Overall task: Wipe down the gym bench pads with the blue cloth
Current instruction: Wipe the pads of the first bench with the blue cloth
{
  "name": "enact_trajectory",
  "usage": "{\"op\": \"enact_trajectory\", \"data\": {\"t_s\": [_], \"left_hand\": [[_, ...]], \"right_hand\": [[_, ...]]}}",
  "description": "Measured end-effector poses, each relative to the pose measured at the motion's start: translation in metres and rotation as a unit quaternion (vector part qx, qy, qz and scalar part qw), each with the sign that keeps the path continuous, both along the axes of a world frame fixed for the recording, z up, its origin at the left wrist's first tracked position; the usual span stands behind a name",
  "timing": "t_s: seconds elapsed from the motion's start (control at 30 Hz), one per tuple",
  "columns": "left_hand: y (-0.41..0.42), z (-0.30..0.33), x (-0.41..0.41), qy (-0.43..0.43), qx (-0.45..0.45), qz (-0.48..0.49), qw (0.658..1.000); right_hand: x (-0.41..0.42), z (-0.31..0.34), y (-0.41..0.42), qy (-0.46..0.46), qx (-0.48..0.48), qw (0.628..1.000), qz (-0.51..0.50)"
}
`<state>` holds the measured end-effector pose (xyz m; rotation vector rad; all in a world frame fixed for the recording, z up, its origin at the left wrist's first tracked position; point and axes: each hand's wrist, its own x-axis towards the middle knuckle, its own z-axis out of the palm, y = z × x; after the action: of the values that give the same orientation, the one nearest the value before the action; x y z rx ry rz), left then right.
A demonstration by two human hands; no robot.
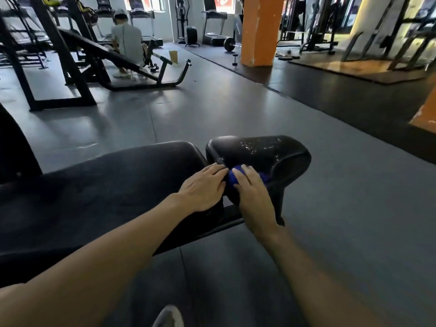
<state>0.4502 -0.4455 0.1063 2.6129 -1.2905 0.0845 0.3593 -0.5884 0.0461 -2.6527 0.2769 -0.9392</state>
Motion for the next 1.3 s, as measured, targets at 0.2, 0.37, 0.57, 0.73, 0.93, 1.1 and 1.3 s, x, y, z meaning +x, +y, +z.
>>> {"op": "enact_trajectory", "data": {"t_s": [0.2, 0.37, 0.57, 0.73, 0.93, 1.1, 1.3], "left_hand": [[0.003, -0.013, 0.013, 0.011, -0.009, -0.005, 1.000], [0.001, -0.016, 0.008, 0.005, -0.003, -0.013, 1.000], [0.004, -0.018, 0.010, -0.007, 0.024, -0.020, 0.999], [0.004, -0.015, 0.009, 0.001, 0.019, -0.006, 1.000], [0.002, -0.018, 0.011, -0.017, 0.015, -0.003, 1.000], [0.003, -0.021, 0.014, -0.005, 0.015, 0.002, 1.000], [0.003, -0.020, 0.011, -0.011, 0.003, 0.012, 1.000]], "right_hand": [[0.006, -0.017, 0.008, 0.019, -0.097, 0.995, 0.001], [-0.001, -0.006, -0.029, 0.005, -0.069, 0.997, 0.022], [-0.011, -0.011, -0.098, -0.011, 0.141, 0.987, -0.081], [0.002, -0.009, -0.023, -0.008, 0.000, 1.000, 0.011], [0.021, 0.007, -0.059, 0.042, -0.020, 0.998, 0.050], [0.037, 0.025, -0.060, 0.089, 0.066, 0.993, -0.046], [0.040, 0.023, -0.044, 0.110, -0.040, 0.986, 0.120]]}}
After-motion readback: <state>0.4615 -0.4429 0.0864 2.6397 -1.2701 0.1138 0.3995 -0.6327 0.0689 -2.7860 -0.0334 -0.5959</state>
